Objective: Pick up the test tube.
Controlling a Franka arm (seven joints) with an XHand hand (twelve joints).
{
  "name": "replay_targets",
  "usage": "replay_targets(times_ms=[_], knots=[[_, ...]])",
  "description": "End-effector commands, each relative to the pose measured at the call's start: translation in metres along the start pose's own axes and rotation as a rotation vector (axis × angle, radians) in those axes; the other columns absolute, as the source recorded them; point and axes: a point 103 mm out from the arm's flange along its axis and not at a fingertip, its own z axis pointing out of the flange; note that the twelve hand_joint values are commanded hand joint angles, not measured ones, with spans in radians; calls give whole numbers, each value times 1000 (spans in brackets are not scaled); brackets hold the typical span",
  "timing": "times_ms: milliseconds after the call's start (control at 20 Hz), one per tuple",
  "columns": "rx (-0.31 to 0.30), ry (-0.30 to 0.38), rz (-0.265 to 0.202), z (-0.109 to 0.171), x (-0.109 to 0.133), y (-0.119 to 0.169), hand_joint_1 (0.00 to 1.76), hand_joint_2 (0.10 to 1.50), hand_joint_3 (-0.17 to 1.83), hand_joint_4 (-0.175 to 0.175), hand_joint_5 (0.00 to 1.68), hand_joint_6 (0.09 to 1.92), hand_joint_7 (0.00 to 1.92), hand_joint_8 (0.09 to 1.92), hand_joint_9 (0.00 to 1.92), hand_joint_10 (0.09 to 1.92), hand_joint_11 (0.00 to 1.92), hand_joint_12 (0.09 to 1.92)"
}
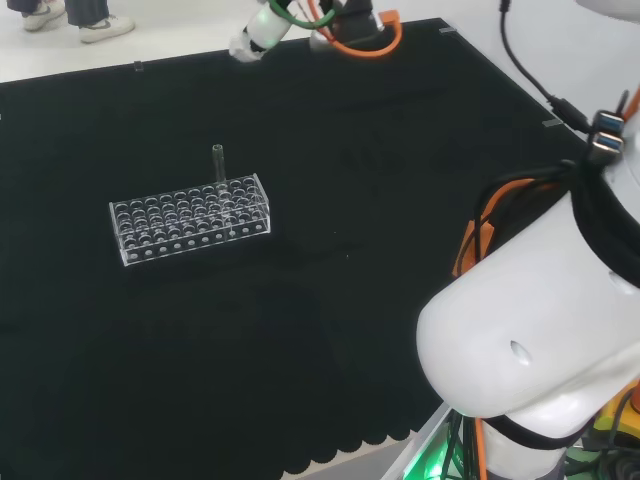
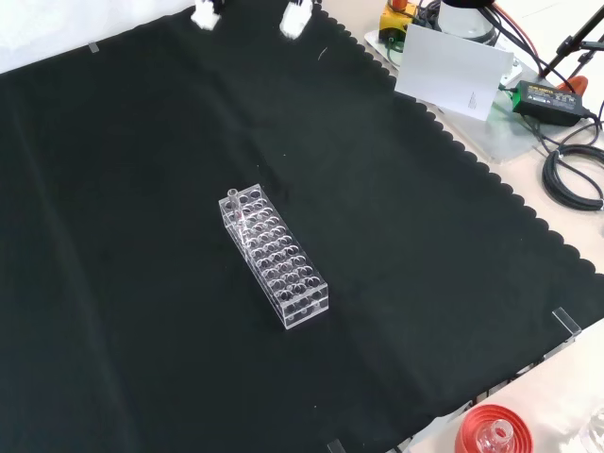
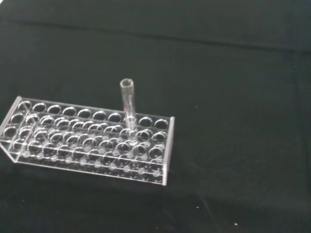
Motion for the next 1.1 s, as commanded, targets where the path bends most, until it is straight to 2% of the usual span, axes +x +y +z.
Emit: replay_targets(times_ms=[50,450,1100], knots=[[70,9,-49,23,29,30,614,831,384,-64,158,87,76,935,101,1041,0,1523],[158,30,-50,65,43,65,627,833,381,-67,171,87,108,942,144,1041,0,1556],[257,30,-26,127,37,109,659,833,383,-73,205,87,174,951,224,1031,52,1565]])
